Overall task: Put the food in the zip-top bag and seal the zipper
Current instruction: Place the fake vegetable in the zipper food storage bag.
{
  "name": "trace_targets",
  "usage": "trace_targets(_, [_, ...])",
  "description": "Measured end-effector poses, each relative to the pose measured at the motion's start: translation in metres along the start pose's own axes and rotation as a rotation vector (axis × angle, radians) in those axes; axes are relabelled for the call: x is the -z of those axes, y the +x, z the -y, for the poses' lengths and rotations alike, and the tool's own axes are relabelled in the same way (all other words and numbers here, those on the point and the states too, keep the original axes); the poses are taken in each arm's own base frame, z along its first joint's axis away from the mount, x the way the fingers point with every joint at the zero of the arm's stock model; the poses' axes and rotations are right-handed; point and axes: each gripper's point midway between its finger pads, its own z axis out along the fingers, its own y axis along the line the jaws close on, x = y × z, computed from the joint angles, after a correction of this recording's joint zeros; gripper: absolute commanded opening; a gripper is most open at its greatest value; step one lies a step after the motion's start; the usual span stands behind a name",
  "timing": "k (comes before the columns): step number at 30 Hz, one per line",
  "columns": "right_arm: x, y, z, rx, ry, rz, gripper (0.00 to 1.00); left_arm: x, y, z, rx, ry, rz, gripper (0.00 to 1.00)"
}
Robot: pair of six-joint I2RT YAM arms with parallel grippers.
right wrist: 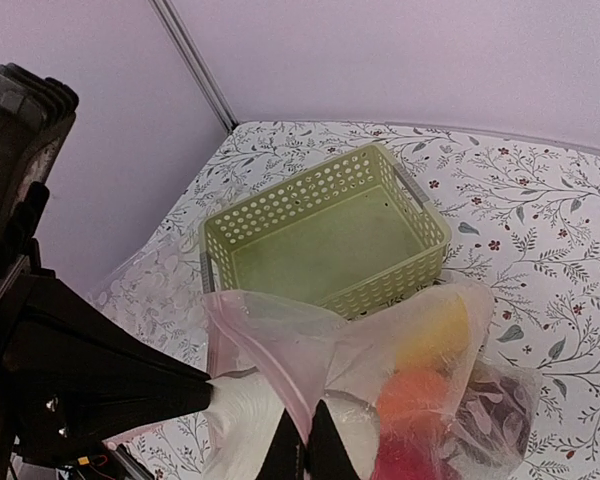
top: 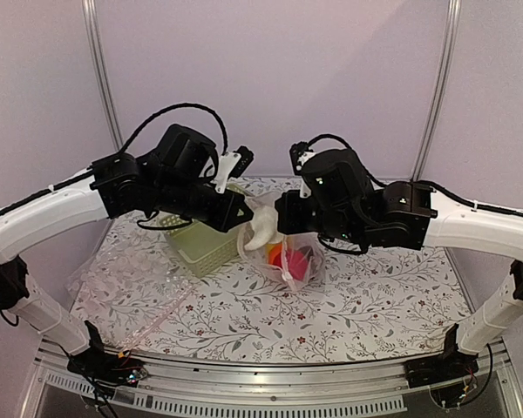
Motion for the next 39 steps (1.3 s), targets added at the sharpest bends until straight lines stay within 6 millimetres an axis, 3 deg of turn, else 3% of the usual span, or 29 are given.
trace_targets(9, [-0.005,0.005,-0.001,0.006,0.001,-0.011,0.00,0.002,-0.005,0.014,0.054,-0.022,0.055,0.00])
trace_targets(15, [-0.005,0.005,-0.002,0.003,-0.003,-0.010,0.00,-0.002,-0.008,0.008,0.083,-0.083,0.088,0.00])
trace_targets(24, [-0.008,0.008,-0.004,0.003,-0.011,-0.016,0.00,-0.023,-0.008,-0.015,0.091,-0.235,0.093,0.00])
trace_targets(31, [-0.011,0.010,-0.006,0.004,-0.013,-0.022,0.00,-0.033,-0.012,-0.015,0.094,-0.253,0.093,0.00])
trace_targets(39, [-0.013,0.012,-0.006,0.005,-0.013,-0.025,0.00,-0.040,-0.008,-0.011,0.091,-0.236,0.077,0.27])
